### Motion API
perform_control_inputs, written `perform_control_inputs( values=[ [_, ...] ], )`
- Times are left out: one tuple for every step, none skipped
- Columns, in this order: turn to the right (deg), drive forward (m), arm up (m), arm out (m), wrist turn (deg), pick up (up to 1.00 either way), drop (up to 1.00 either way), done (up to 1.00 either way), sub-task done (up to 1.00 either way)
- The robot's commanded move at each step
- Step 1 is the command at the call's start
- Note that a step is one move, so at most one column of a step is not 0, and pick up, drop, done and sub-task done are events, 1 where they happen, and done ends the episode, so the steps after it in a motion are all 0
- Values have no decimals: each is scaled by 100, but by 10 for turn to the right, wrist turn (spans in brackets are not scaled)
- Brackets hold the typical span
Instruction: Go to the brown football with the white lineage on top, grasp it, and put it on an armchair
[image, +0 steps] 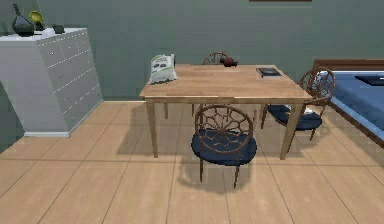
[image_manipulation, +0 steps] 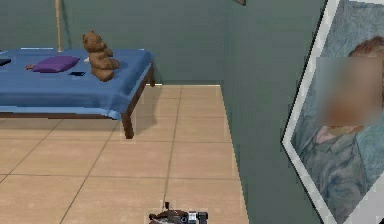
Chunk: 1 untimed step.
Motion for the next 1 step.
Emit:
perform_control_inputs(
  values=[
    [0, 0, 0, 0, 60, 0, 0, 0, 0]
  ],
)
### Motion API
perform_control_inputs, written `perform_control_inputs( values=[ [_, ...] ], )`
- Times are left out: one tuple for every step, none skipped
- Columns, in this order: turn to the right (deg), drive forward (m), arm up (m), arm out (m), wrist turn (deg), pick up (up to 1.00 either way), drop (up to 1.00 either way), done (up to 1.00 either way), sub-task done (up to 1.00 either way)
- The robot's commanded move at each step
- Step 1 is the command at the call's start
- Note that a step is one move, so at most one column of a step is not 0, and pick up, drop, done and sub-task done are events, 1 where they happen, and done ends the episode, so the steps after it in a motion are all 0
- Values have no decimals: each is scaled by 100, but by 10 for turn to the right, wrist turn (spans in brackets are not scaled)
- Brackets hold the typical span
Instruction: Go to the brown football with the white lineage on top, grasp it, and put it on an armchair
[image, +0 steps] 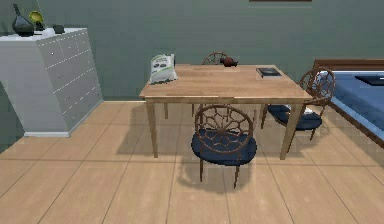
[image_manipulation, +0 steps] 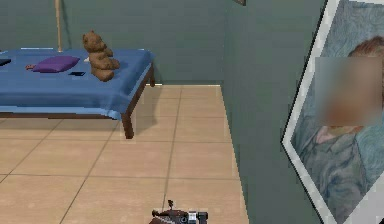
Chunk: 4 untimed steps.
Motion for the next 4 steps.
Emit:
perform_control_inputs(
  values=[
    [0, 0, -30, 0, 0, 0, 0, 0, 0],
    [0, 0, 0, 0, 0, 100, 0, 0, 0],
    [0, 0, 10, 0, 0, 0, 0, 0, 0],
    [0, 0, 50, 0, 0, 0, 0, 0, 0]
  ],
)
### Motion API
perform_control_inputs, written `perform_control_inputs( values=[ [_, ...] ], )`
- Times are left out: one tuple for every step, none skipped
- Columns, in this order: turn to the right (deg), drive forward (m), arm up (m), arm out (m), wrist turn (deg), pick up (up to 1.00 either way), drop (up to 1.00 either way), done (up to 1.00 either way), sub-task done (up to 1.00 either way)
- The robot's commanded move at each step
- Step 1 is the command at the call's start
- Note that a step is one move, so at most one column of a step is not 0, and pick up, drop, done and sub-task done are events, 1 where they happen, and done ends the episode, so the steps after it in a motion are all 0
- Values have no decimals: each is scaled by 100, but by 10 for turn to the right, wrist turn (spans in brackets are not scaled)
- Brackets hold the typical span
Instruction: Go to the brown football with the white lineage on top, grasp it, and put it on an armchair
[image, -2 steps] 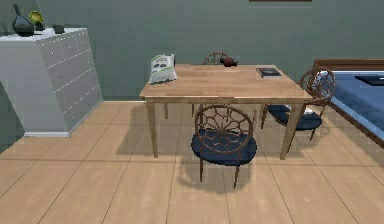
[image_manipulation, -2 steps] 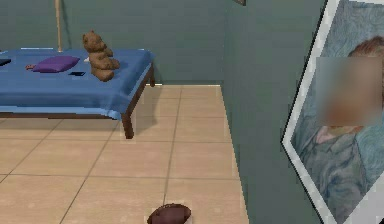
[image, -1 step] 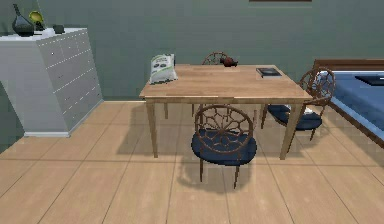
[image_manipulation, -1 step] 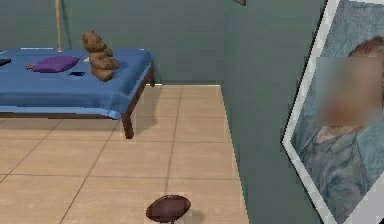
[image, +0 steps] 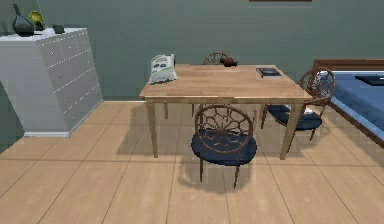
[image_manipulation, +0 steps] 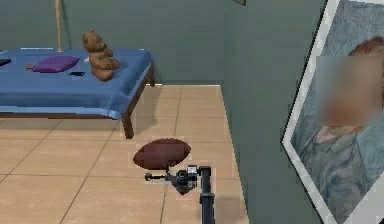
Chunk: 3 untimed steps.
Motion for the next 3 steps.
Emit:
perform_control_inputs(
  values=[
    [0, 0, 44, 0, 0, 0, 0, 0, 0],
    [0, 0, 0, 0, -450, 0, 0, 0, 0],
    [0, 0, 0, 0, -450, 0, 0, 0, 0]
  ],
)
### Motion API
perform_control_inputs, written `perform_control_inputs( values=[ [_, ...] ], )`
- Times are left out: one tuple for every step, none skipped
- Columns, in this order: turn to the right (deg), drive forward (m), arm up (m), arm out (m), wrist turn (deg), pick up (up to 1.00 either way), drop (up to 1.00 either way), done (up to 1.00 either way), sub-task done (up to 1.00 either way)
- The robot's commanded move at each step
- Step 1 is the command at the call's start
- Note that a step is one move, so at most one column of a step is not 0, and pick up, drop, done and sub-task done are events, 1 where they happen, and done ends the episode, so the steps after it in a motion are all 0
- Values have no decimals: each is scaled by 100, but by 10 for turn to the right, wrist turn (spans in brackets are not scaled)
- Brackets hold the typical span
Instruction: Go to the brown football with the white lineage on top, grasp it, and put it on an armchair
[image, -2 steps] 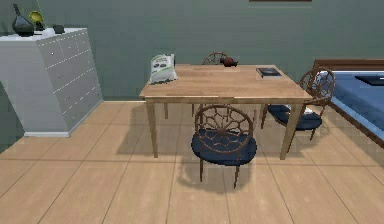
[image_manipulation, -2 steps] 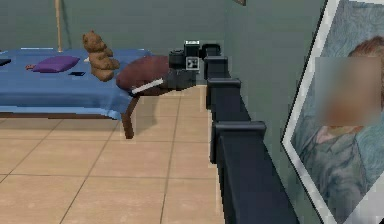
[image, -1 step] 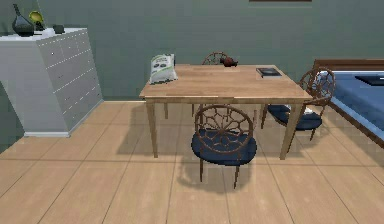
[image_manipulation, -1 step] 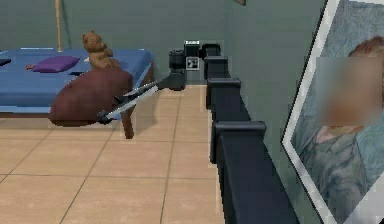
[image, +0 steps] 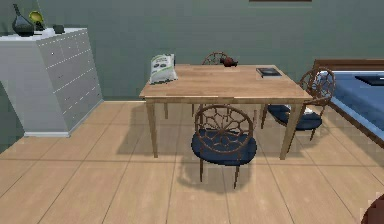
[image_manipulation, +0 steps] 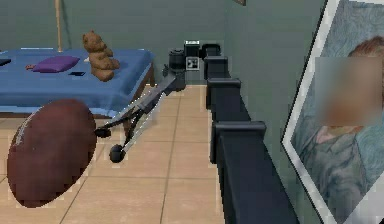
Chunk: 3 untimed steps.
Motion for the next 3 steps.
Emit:
perform_control_inputs(
  values=[
    [0, 0, 0, -38, 0, 0, 0, 0, 0],
    [-450, 0, 0, 0, 0, 0, 0, 0, 0],
    [-240, 0, 0, 0, 0, 0, 0, 0, 0]
  ],
)
